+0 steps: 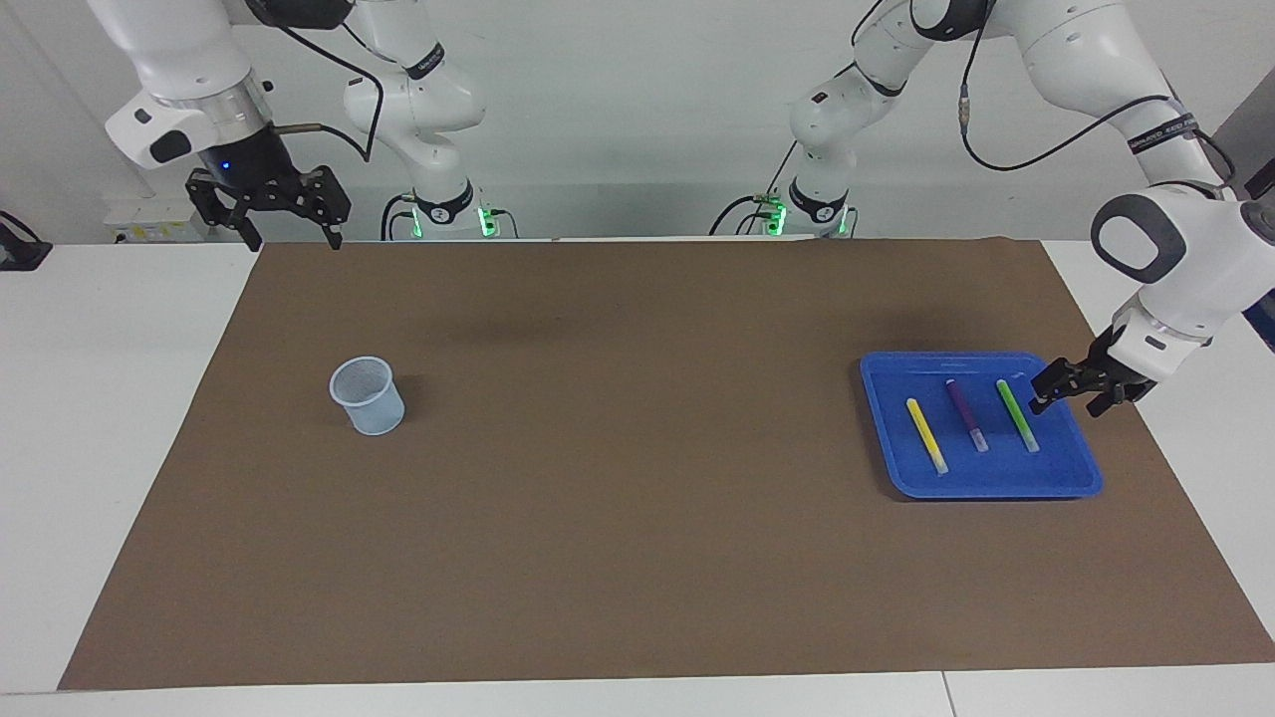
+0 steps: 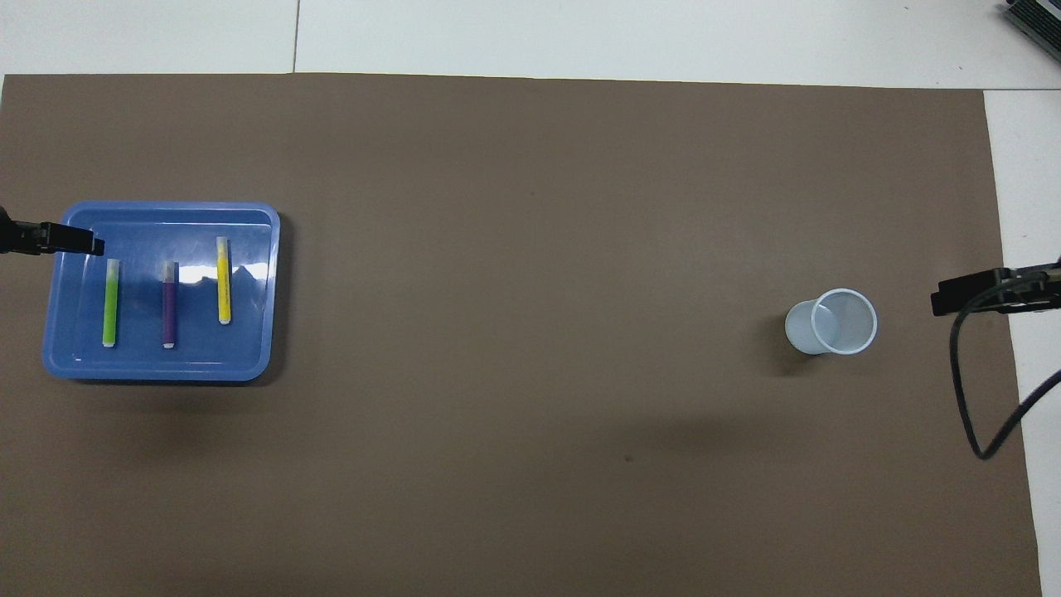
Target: Right arm passes pens to left for tray arrangement
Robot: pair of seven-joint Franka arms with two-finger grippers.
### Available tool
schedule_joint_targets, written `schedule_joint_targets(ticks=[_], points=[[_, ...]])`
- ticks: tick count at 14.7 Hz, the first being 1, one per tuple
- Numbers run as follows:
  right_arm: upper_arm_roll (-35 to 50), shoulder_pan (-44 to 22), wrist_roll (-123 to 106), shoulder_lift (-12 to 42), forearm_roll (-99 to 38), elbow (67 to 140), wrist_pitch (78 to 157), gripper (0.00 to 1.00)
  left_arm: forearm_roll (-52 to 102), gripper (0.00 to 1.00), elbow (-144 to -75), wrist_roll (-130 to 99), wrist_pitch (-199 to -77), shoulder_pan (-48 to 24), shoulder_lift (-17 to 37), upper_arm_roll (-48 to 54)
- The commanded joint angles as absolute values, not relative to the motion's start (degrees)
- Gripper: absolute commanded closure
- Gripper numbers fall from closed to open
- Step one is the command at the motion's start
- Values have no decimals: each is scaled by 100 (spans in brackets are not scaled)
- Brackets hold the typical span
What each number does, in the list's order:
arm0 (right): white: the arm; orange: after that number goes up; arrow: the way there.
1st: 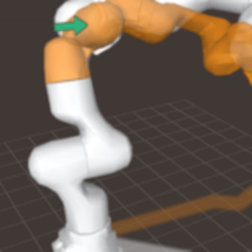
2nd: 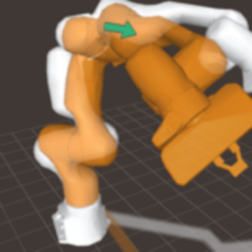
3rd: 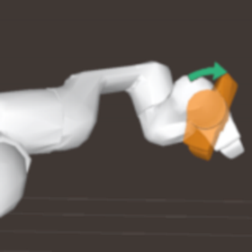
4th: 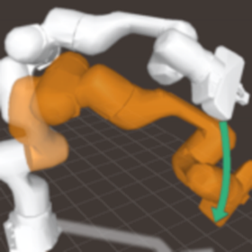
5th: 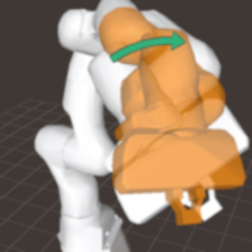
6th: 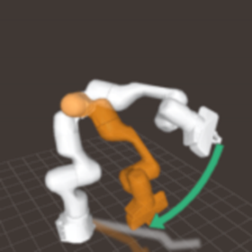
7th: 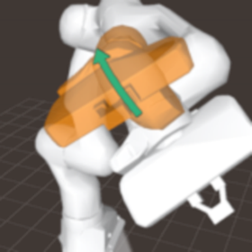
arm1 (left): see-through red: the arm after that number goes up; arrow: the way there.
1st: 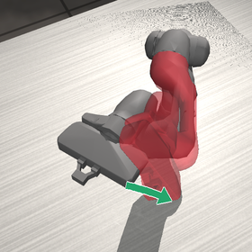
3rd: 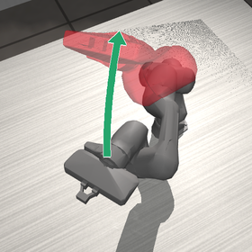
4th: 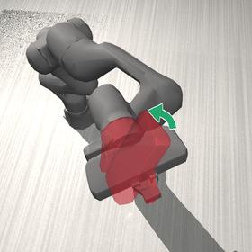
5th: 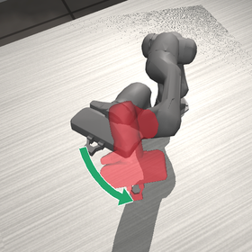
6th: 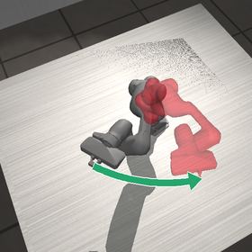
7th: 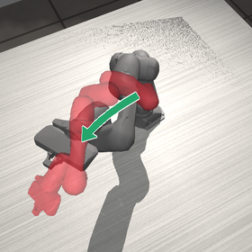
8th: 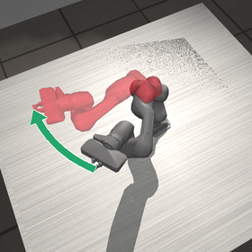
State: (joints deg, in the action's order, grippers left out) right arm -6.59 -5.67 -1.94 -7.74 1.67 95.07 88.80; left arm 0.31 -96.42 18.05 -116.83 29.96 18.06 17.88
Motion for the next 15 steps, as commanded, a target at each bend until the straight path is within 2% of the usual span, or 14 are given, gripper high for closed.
schedule_joint_targets(ticks=[1,3,6,11,15], points=[[-703,-606,-264,-853,105,9720,9175,0,-255,0,-9063,1346,-11076,2681,1767,1723],[-712,-589,-272,-651,105,9721,9159,0,-264,0,-8799,1231,-10803,2532,1758,1723],[-712,-650,-264,-686,114,9896,9000,0,-290,0,-8640,977,-10522,2321,1679,1714],[-686,-519,-273,-387,105,9660,8894,0,-439,0,-8192,45,-9846,1706,1547,1731],[-590,-308,-290,-123,97,9650,8948,0,-430,0,-8156,0,-9432,1556,1222,1784]])
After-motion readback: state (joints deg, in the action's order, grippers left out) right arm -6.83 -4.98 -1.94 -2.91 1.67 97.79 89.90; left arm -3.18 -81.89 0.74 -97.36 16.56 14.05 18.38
